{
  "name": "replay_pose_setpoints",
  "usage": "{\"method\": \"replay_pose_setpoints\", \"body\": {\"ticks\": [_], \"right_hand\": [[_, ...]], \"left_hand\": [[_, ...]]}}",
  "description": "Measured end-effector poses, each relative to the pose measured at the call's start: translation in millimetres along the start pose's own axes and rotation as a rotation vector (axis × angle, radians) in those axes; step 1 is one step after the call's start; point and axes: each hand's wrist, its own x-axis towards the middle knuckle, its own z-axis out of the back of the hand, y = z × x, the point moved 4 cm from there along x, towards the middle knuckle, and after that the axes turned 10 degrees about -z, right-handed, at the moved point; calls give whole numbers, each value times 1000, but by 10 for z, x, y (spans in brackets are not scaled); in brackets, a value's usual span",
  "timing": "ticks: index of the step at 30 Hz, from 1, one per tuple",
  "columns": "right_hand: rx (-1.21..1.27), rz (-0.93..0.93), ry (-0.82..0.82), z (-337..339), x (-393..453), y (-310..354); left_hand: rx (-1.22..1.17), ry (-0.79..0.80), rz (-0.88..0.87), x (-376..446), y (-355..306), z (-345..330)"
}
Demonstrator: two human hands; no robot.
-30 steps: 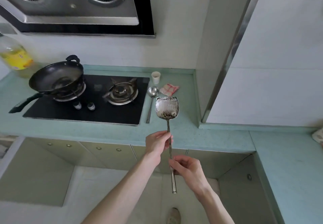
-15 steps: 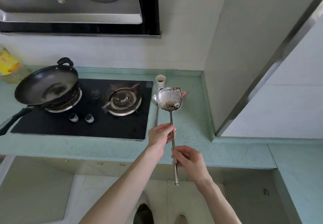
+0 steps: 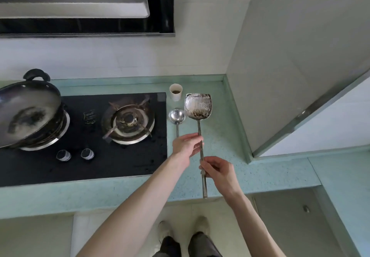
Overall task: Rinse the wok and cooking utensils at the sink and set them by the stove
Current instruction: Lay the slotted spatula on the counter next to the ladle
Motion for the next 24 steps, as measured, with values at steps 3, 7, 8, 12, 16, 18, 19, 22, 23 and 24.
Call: {"method": "replay_pose_setpoints", "body": {"ticks": [3, 7, 8, 12, 16, 18, 19, 22, 23, 24], "right_hand": [[-9, -2, -2, 2, 180, 30], [11, -32, 10, 44, 422, 22], [1, -31, 12, 64, 488, 19], [-37, -39, 11, 168, 768, -1], [-72, -71, 36, 253, 1066, -63], [-125, -85, 64, 287, 1236, -122], [-143, -96, 78, 301, 1316, -148], [-169, -125, 101, 322, 1502, -222], [-179, -133, 103, 322, 1546, -250], [-190, -135, 104, 324, 1592, -280]], "left_hand": [[15, -28, 0, 166, -11, -37], [23, -61, -1, 358, -11, -115], [19, -65, -2, 408, -2, -146], [4, -86, -1, 641, 86, -277], [-1, -132, -9, 885, 244, -359], [-8, -150, -10, 1016, 334, -390], [-6, -155, -11, 1074, 367, -401], [3, -158, -11, 1219, 462, -409], [3, -162, -6, 1247, 487, -414], [0, -169, -2, 1273, 516, -415]]}}
